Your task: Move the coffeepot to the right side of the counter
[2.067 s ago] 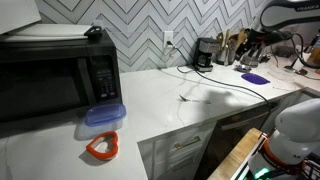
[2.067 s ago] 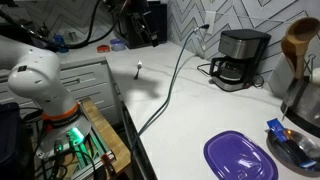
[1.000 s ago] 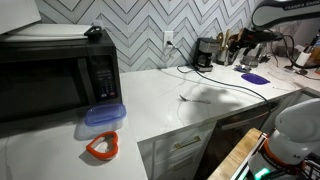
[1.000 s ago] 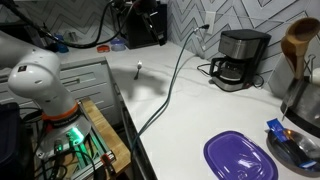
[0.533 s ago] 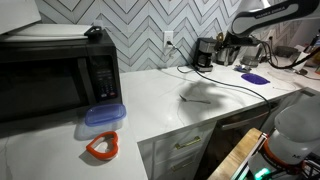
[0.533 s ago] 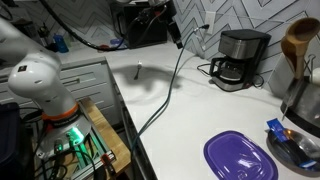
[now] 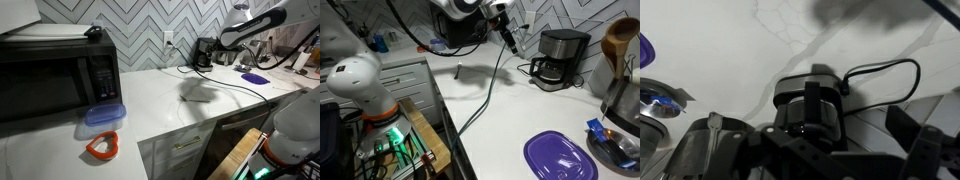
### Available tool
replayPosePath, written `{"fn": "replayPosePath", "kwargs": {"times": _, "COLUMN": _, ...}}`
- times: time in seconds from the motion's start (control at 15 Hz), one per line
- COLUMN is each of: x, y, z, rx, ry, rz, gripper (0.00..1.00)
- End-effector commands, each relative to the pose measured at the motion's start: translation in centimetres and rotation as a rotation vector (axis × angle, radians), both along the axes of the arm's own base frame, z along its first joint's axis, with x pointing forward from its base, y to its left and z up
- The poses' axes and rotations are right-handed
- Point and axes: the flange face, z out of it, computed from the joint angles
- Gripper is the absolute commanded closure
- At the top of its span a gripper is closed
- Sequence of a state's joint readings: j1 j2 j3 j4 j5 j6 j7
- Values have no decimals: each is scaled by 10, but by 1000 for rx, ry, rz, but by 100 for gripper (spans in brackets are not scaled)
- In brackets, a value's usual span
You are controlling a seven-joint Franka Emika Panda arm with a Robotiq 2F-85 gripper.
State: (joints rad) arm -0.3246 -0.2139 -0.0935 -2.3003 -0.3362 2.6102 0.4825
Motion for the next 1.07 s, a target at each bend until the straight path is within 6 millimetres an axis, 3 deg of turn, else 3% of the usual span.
{"fn": "replayPosePath", "kwargs": {"times": 0.0, "x": 20, "y": -18, "z": -16, "rx": -29, "ry": -29, "rz": -25, "gripper": 0}}
{"fn": "replayPosePath", "kwargs": {"times": 0.67, "x": 60, "y": -49, "z": -40, "rx": -80, "ry": -48, "rz": -87, "gripper": 0}}
{"fn": "replayPosePath", "kwargs": {"times": 1.0, "x": 74, "y": -51, "z": -53, "rx": -103, "ry": -74, "rz": -93, "gripper": 0}}
